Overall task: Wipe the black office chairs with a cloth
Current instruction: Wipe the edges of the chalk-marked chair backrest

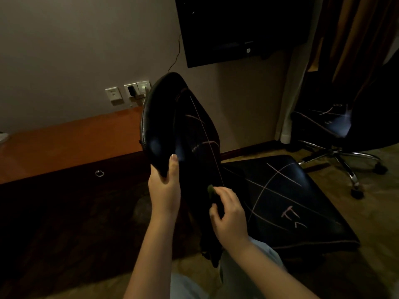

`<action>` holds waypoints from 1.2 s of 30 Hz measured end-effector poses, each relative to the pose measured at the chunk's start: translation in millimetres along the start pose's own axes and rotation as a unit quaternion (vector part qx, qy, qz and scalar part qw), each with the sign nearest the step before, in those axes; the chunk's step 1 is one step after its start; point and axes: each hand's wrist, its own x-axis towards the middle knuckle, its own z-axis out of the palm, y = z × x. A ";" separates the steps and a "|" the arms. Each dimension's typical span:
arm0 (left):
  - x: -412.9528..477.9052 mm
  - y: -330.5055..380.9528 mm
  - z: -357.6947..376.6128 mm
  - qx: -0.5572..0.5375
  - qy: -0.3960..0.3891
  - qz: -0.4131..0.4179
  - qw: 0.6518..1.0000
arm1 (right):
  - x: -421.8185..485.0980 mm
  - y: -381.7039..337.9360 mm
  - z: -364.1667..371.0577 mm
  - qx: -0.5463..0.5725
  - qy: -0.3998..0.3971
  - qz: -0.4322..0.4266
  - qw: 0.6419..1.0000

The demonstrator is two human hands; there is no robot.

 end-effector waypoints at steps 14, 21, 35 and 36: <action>4.6 0.5 -2.2 0.015 -0.004 -0.009 1.000 | 54.5 -71.5 0.2 0.070 -0.054 -0.091 0.992; 0.6 -0.5 -0.6 0.009 0.001 0.009 1.000 | 38.8 -34.8 -2.2 0.028 -0.036 -0.062 0.997; 2.4 -0.9 -2.3 0.020 -0.003 0.012 1.000 | 9.9 6.7 -21.2 0.030 -0.042 0.008 0.999; 2.5 -1.9 -2.3 0.023 0.000 0.013 1.000 | 12.6 1.5 -21.8 0.034 -0.040 -0.008 0.999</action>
